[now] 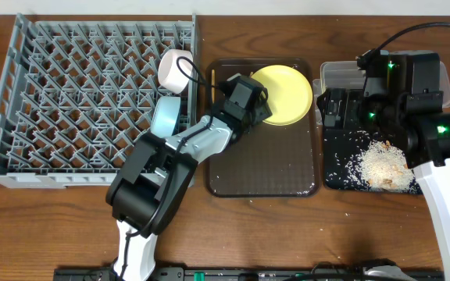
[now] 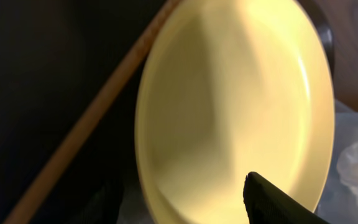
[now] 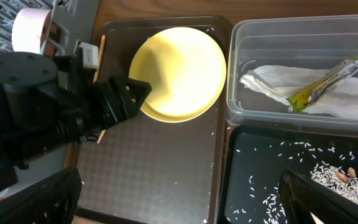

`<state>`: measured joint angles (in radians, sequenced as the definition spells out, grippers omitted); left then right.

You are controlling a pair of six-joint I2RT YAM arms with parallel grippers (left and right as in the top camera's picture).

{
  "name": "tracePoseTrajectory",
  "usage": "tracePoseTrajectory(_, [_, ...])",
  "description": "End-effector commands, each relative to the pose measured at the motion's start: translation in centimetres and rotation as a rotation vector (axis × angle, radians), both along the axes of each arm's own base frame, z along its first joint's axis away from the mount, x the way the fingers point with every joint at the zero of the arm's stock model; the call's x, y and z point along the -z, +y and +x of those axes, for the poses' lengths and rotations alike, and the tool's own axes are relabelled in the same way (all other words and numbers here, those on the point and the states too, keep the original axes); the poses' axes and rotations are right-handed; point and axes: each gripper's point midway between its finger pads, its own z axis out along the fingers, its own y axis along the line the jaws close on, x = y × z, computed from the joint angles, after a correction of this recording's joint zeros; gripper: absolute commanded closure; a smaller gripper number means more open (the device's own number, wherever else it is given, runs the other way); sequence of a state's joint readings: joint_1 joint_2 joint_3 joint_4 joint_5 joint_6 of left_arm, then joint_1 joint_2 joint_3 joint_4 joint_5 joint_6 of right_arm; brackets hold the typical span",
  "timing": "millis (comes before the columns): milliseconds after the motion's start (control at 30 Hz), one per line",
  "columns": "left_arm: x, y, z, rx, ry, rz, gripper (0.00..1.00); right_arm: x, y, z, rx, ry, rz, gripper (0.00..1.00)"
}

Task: Sort waste into correct bins and load items into the dishwasher
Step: 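Reach the left gripper to the yellow plate and grasp its edge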

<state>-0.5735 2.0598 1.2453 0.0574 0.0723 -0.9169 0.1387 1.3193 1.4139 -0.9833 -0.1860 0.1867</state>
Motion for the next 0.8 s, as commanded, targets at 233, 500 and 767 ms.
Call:
tracePoseTrajectory(233, [1.9, -0.1, 0.0, -0.006, 0.023, 0.022, 0.41, -0.2, -0.6, 0.3, 0.027, -0.002, 0.005, 0.01])
tracePoseTrajectory(500, [5.9, 0.3, -0.9, -0.018, 0.099, 0.057, 0.48, -0.2, -0.6, 0.3, 0.027, -0.002, 0.005, 0.01])
tracePoseTrajectory(767, [8.3, 1.1, -1.8, -0.039, 0.159, 0.081, 0.92, -0.2, -0.6, 0.3, 0.027, -0.002, 0.005, 0.01])
